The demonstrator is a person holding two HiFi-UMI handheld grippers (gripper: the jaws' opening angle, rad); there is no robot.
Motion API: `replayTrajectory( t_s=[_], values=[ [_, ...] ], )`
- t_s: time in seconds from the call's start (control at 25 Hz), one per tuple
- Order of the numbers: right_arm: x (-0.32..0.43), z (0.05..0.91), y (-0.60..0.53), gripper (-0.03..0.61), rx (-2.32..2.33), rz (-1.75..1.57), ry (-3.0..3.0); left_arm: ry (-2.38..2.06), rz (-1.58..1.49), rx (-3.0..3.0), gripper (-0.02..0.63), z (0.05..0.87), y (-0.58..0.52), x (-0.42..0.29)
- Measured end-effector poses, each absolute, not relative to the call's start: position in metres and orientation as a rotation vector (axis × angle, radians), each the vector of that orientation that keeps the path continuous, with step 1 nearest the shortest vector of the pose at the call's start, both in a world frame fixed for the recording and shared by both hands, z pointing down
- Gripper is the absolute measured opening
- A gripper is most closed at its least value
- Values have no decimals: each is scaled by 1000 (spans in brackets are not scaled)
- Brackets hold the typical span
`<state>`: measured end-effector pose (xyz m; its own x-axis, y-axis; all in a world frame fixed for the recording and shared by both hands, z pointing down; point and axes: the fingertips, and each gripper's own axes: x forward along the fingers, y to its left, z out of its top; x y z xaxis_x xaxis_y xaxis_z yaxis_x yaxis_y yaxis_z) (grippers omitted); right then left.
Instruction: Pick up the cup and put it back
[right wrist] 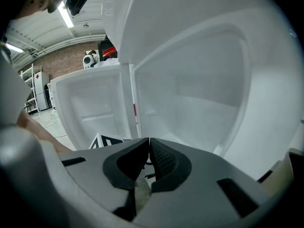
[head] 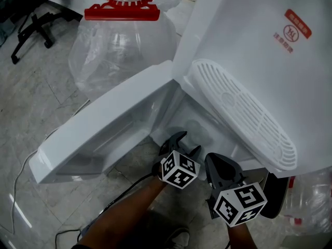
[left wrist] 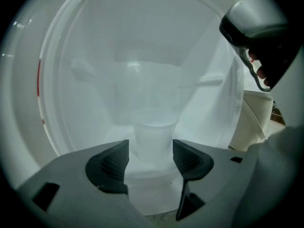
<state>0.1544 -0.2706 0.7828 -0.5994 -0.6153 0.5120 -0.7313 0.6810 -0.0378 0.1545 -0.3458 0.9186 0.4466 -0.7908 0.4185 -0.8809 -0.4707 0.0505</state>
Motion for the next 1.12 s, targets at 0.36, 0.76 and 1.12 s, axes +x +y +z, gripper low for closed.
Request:
replayTrajectory(
  t_s=[0.36, 0.76, 1.12],
  values=[
    [157, 787, -259, 21, 1067, 375, -2400, -1431, 470, 2446, 276, 911, -322, 142],
    [152, 765, -238, 21, 1047, 447, -2364, -1407, 501, 2418, 168, 884, -282, 133],
    [142, 703, -214, 21, 994, 519, -2307, -1398, 491, 2397, 113, 794, -228, 113]
  ],
)
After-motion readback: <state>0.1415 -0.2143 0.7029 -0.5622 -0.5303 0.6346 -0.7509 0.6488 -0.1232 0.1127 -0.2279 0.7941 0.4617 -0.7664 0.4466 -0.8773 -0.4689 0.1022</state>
